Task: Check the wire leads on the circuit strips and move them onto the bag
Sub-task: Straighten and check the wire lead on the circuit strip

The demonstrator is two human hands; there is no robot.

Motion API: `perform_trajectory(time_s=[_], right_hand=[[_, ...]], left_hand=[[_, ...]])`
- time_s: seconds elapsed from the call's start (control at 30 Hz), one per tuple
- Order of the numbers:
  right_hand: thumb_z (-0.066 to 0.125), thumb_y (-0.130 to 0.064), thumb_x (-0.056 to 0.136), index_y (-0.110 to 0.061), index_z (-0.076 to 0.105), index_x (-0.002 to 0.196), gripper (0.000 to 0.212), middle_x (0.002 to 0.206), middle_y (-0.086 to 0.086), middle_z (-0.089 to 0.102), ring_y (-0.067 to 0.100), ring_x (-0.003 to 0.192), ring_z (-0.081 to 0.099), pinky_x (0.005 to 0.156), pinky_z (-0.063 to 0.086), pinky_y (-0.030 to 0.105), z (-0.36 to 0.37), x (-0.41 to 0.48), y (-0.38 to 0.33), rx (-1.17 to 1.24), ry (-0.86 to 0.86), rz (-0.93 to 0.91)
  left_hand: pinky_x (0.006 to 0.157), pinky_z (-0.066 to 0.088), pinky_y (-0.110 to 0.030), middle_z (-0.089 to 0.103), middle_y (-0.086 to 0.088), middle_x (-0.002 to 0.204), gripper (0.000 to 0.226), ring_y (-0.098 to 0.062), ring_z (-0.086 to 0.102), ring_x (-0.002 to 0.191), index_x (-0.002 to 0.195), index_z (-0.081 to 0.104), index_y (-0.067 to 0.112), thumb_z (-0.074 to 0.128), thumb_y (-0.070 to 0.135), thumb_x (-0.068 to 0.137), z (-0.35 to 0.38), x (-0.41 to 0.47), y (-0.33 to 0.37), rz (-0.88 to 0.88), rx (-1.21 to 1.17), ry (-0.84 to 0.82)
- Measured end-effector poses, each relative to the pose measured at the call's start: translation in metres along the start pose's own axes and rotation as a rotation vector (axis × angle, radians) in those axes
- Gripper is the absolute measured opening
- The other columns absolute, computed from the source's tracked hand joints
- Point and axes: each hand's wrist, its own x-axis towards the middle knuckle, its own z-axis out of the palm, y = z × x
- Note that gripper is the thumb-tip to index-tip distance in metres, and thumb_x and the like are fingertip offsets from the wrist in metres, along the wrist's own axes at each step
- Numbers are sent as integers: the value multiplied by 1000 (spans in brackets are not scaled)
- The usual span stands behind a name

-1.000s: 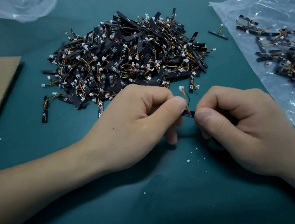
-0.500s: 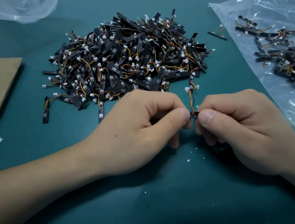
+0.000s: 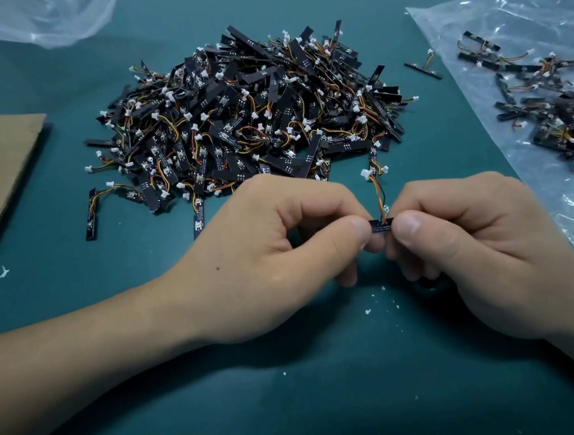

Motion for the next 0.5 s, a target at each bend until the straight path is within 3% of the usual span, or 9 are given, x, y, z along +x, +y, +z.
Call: perform_trajectory(time_s=[0.2, 0.33, 0.5], right_hand=[[48, -27, 95, -24, 63, 70, 30, 57, -10, 58, 14, 49, 57, 49, 41, 20, -1, 0, 0, 17, -12, -1], [48, -28, 95, -28, 62, 69, 29, 57, -10, 59, 13, 49, 57, 48, 42, 21, -1, 0, 0, -20, -2, 4], [48, -29, 94, -27, 61, 68, 30, 55, -9, 59, 16, 48, 57, 48, 43, 27, 0, 1, 1, -20, -8, 10]], left_hand=[[53, 37, -1, 60, 12, 60, 18, 8, 54, 50, 85, 71, -6, 61, 4, 95, 0, 0, 2, -12, 27, 1], [52, 38, -7, 68, 7, 61, 18, 0, 55, 50, 85, 75, 14, 61, 13, 97, -2, 1, 2, 22, 170, -25], [53, 39, -9, 69, 5, 62, 20, -1, 56, 52, 87, 77, 20, 60, 16, 96, -4, 1, 1, 28, 185, -10]])
